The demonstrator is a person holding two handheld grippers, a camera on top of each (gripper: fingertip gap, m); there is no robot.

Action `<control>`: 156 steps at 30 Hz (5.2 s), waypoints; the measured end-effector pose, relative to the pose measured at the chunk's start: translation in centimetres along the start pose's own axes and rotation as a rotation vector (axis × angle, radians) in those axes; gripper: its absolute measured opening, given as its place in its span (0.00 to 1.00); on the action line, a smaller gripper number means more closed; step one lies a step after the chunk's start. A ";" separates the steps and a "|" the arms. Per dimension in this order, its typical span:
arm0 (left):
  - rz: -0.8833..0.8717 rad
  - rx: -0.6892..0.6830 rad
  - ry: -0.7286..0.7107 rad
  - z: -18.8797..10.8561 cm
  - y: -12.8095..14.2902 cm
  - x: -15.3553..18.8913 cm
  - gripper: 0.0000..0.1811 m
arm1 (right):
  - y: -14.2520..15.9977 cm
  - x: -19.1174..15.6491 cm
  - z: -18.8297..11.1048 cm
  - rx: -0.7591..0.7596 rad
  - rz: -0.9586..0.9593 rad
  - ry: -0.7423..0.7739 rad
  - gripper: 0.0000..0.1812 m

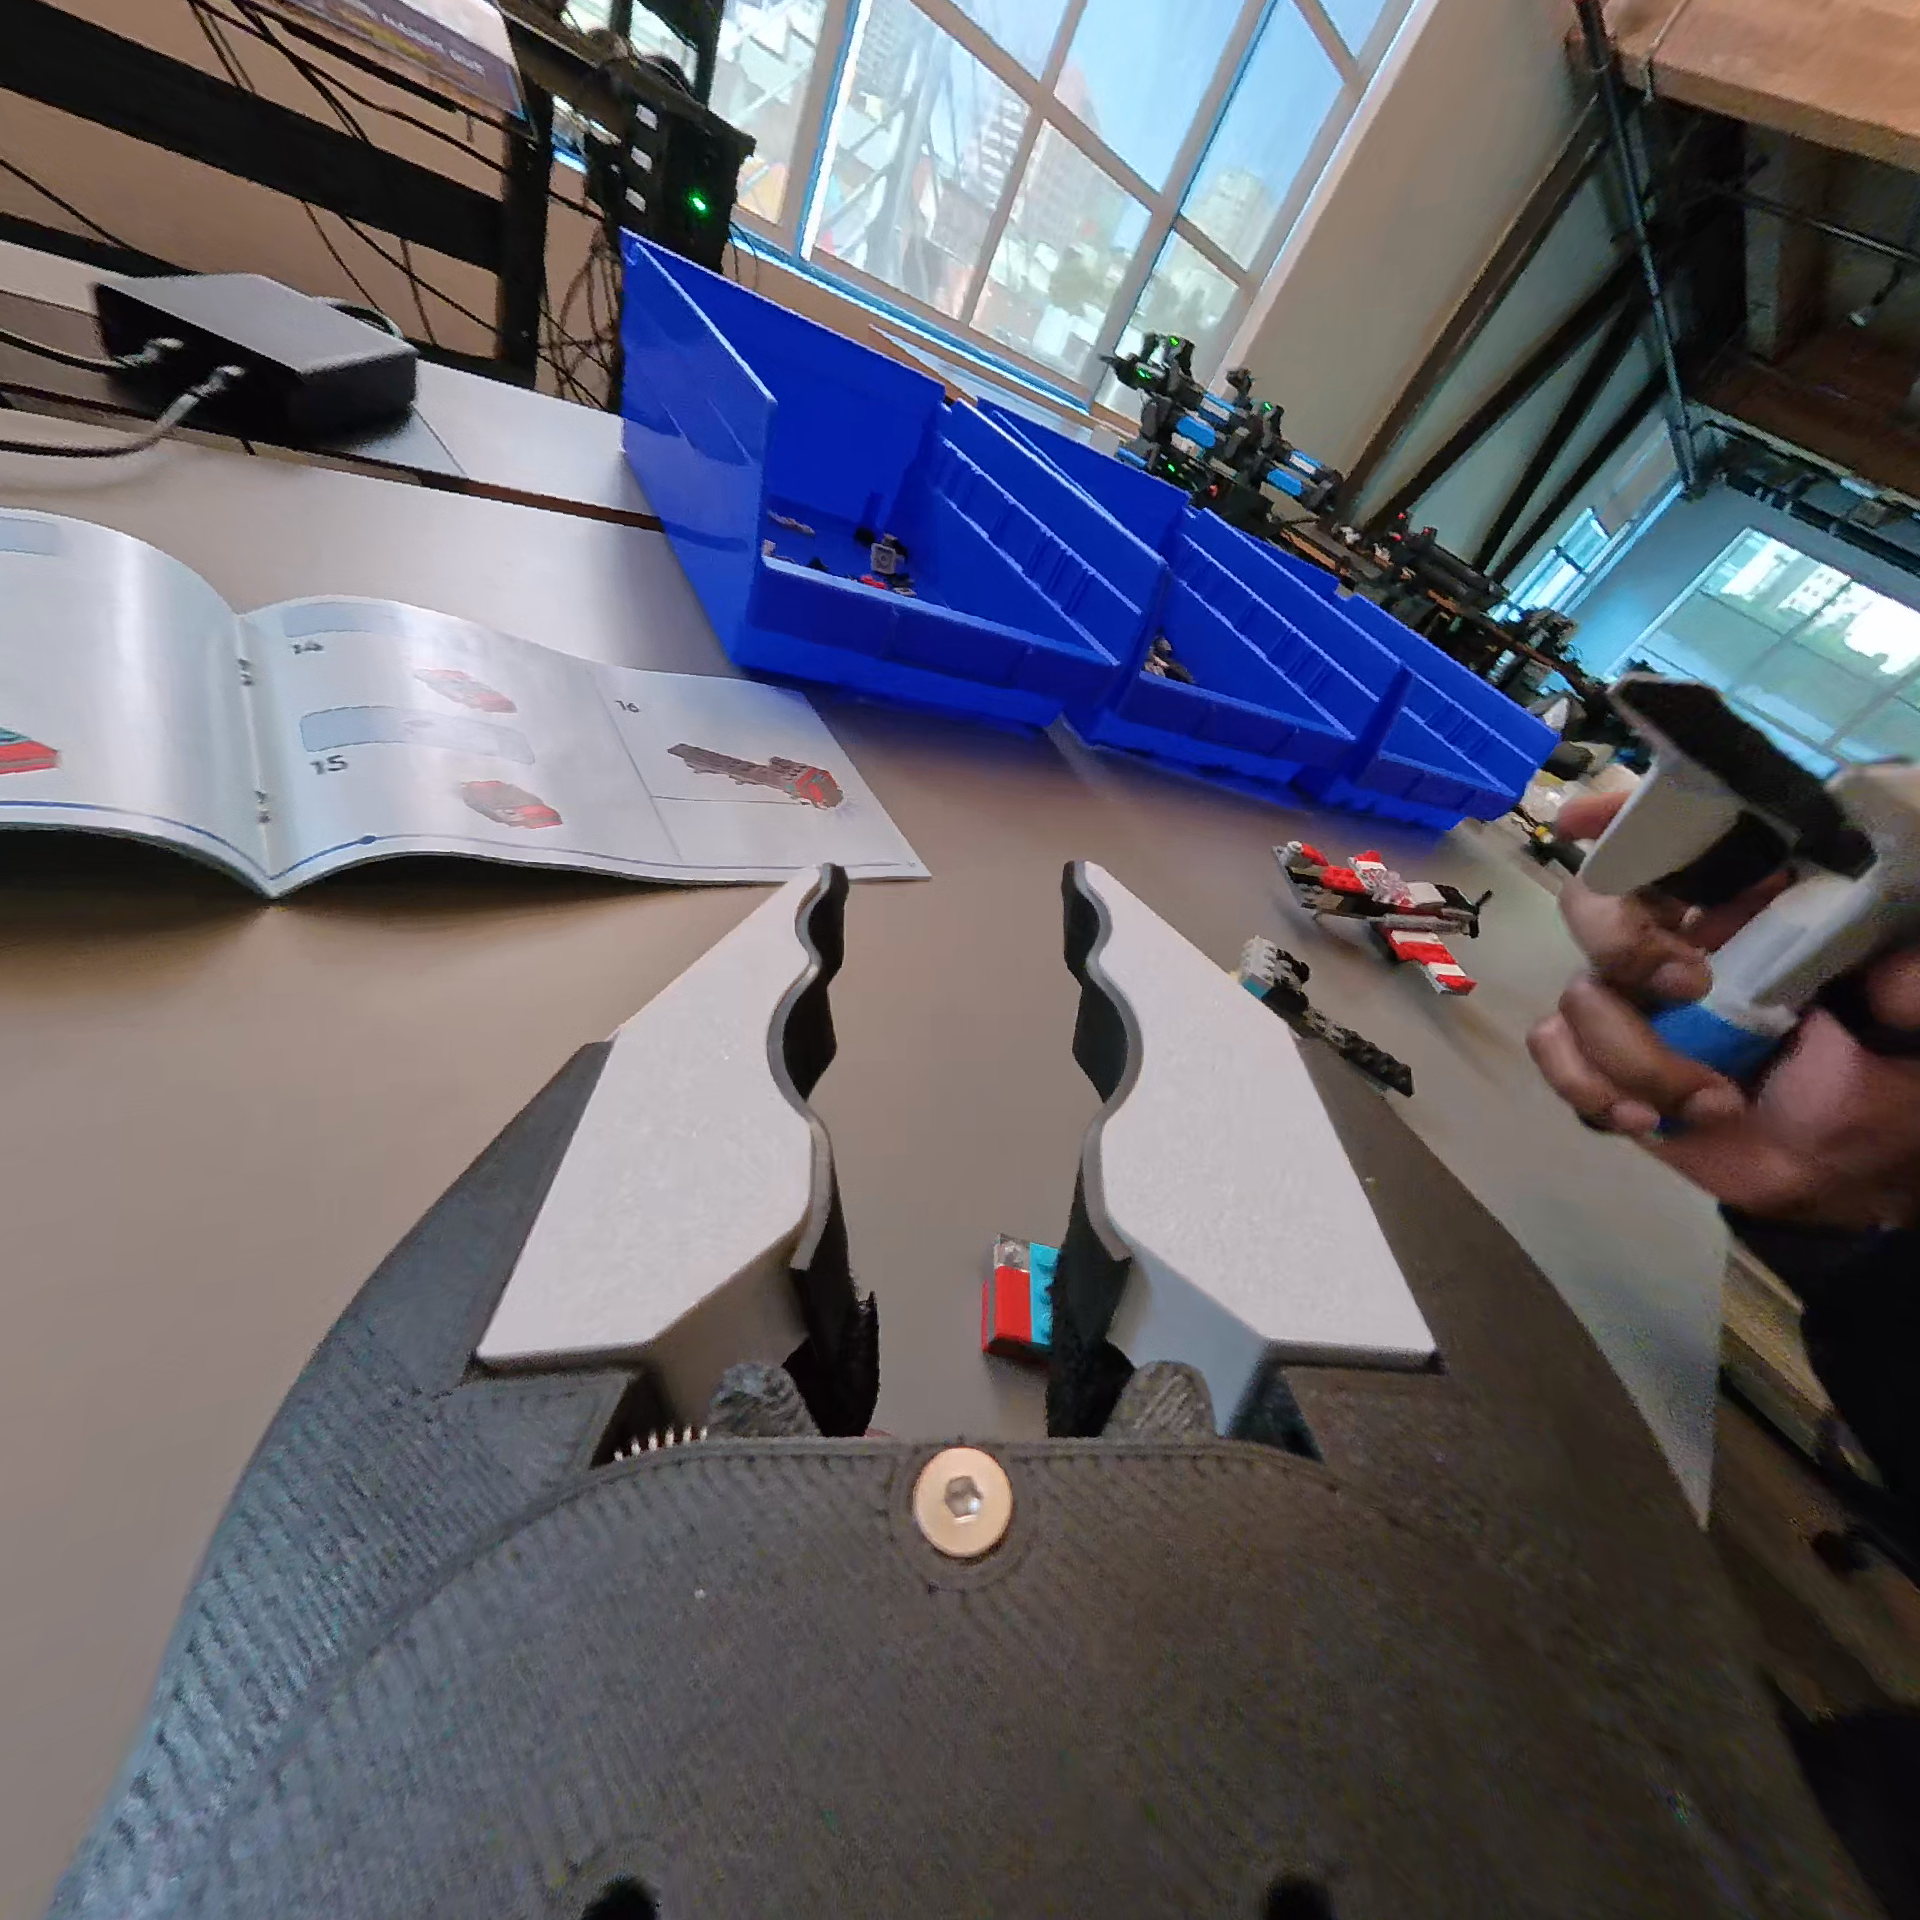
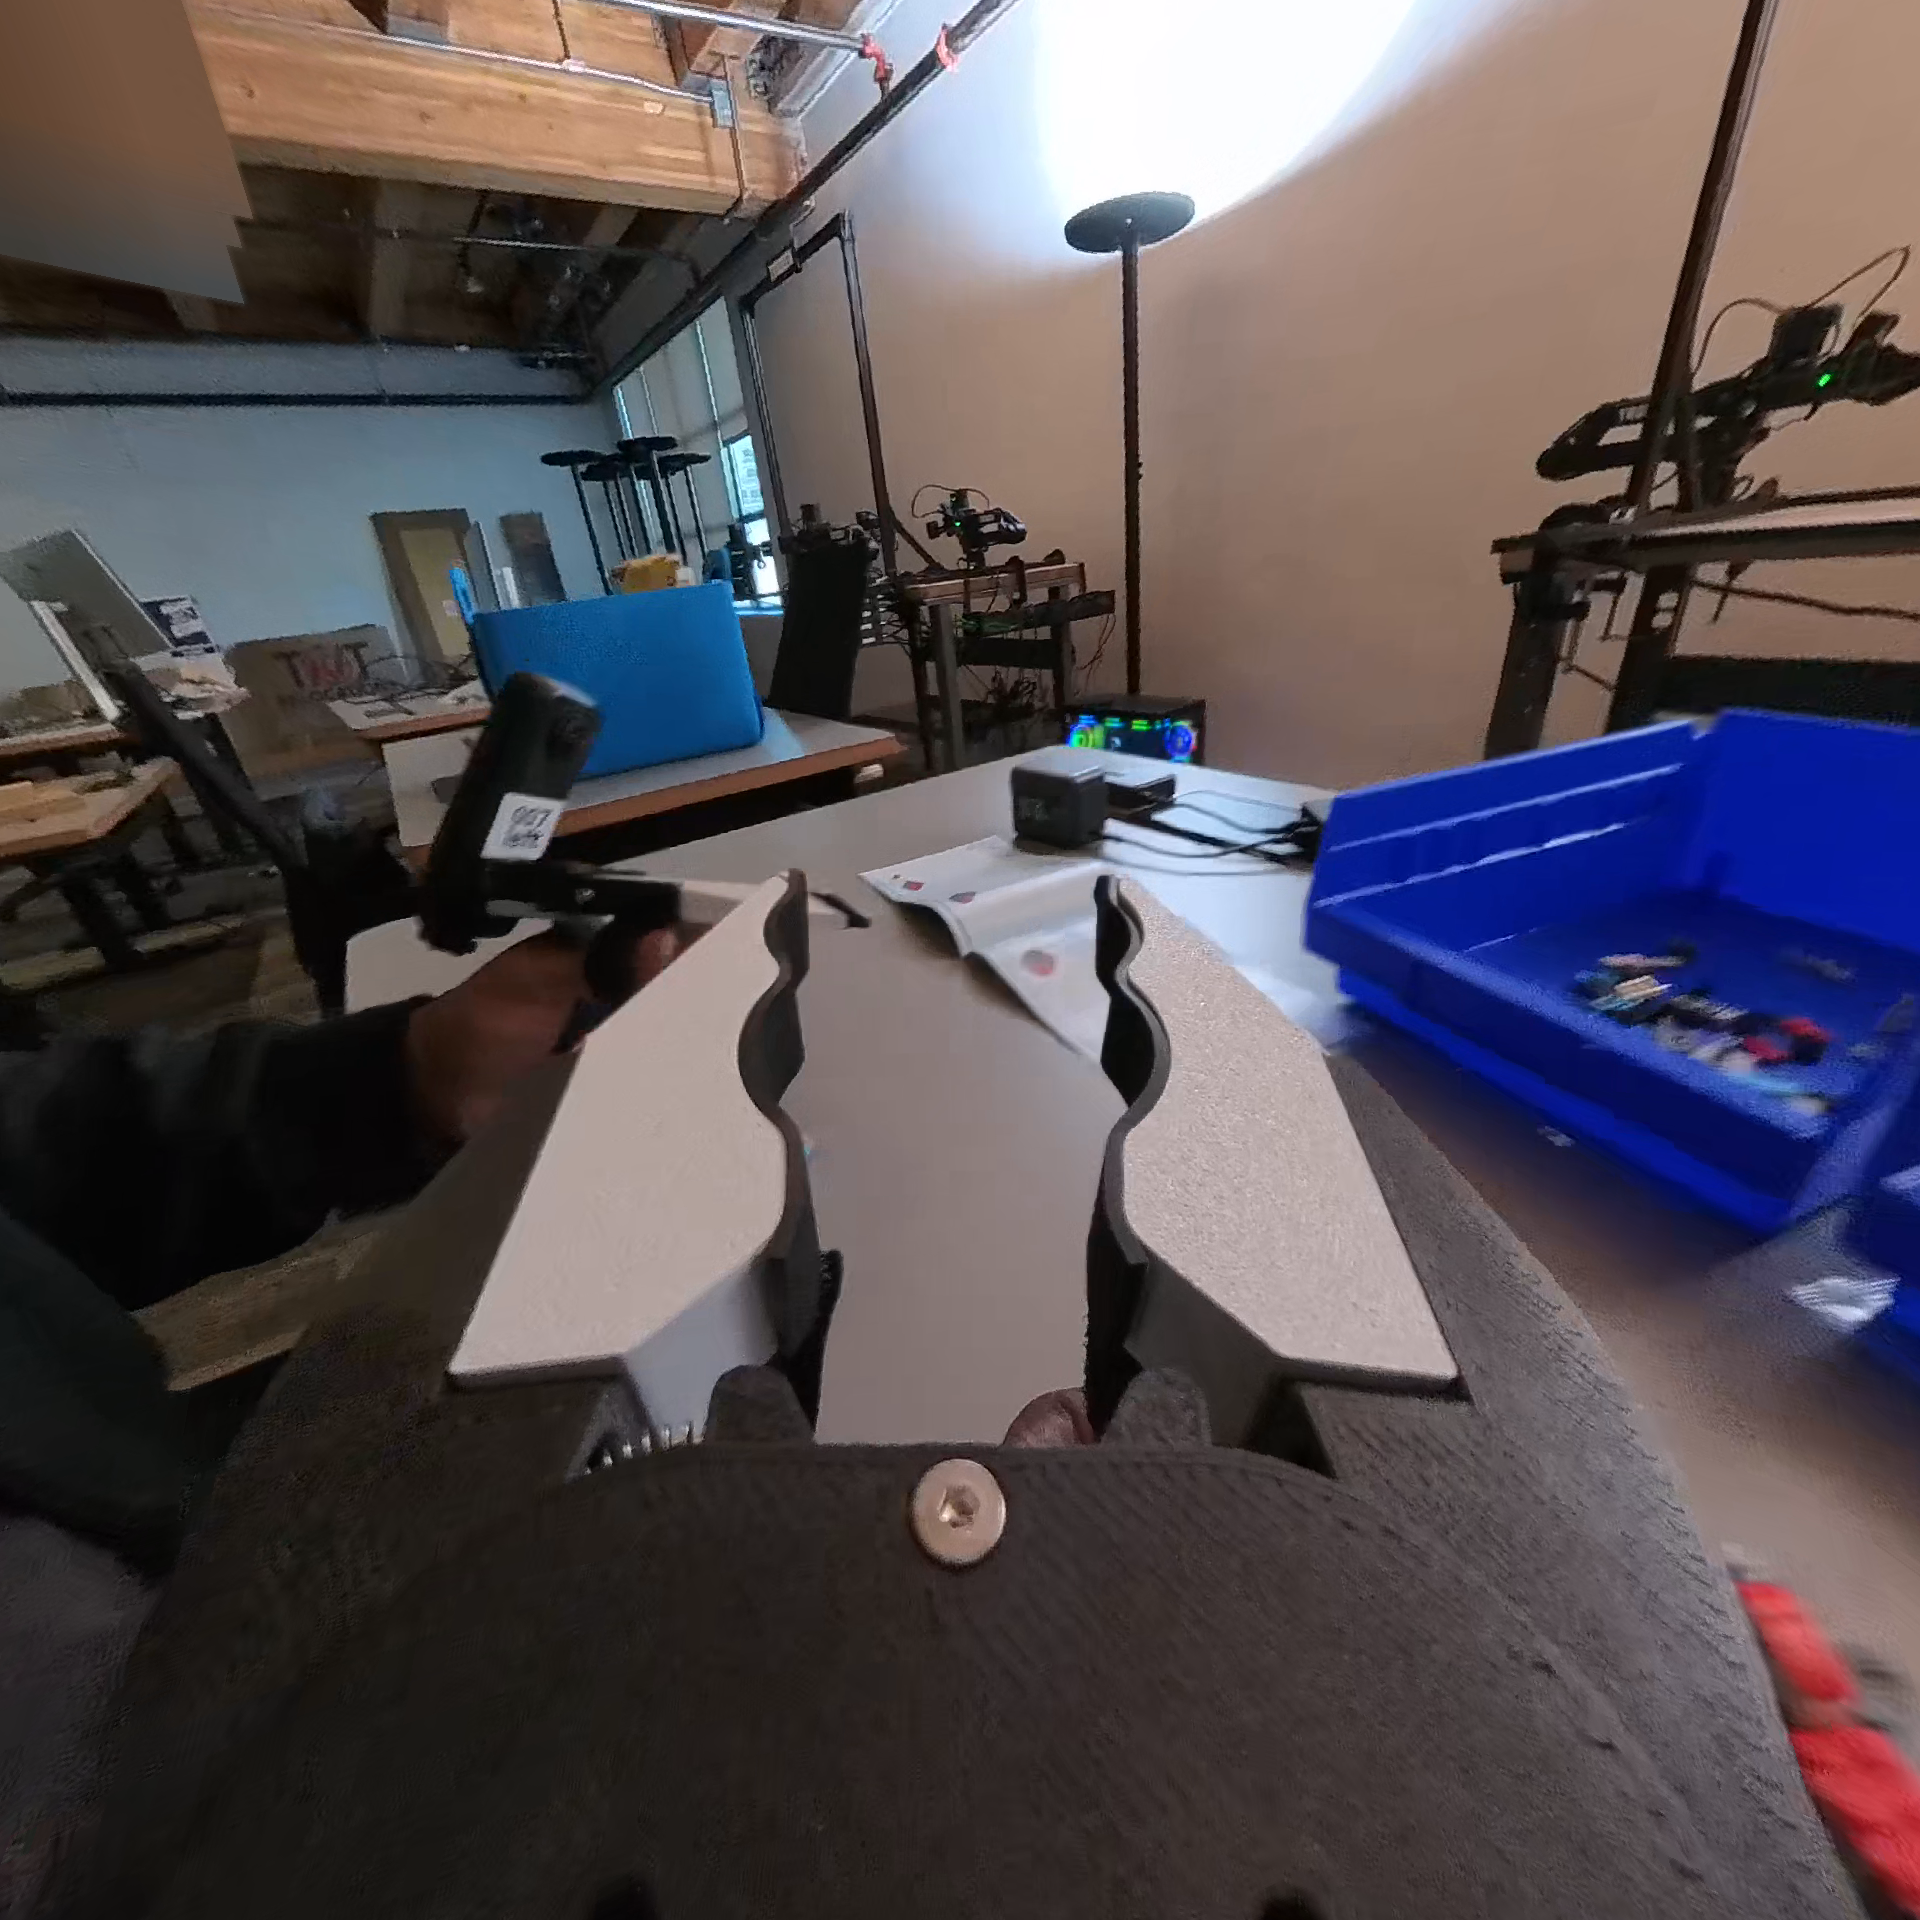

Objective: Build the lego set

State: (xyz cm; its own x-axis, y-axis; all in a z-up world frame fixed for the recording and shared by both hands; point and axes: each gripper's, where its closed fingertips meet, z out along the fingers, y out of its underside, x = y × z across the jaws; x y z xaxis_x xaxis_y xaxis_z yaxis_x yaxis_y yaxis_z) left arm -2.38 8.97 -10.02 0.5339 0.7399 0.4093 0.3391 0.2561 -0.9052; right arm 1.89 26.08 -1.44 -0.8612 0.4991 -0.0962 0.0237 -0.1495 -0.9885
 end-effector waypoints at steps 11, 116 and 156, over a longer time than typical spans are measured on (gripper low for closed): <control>0.308 -0.006 -0.312 -3.4 -1.6 -4.7 0.23 | -4.8 10.7 -3.6 -0.056 -0.200 -0.068 0.31; 0.231 -0.321 -0.323 -2.4 1.8 -9.2 0.15 | 4.0 25.6 -7.3 -0.209 -0.041 0.191 0.30; 0.204 -0.338 -0.316 -2.3 2.1 -9.4 0.15 | 5.1 23.7 -6.2 -0.276 -0.058 0.178 0.28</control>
State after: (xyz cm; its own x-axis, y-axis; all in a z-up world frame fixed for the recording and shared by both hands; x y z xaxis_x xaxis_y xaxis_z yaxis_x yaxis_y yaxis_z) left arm -4.92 1.13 -15.48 0.3723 0.9194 0.1264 0.5120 -0.0899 -0.8542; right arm -15.22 42.44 -9.47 -0.7632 0.6452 -0.0341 0.1350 0.1077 -0.9850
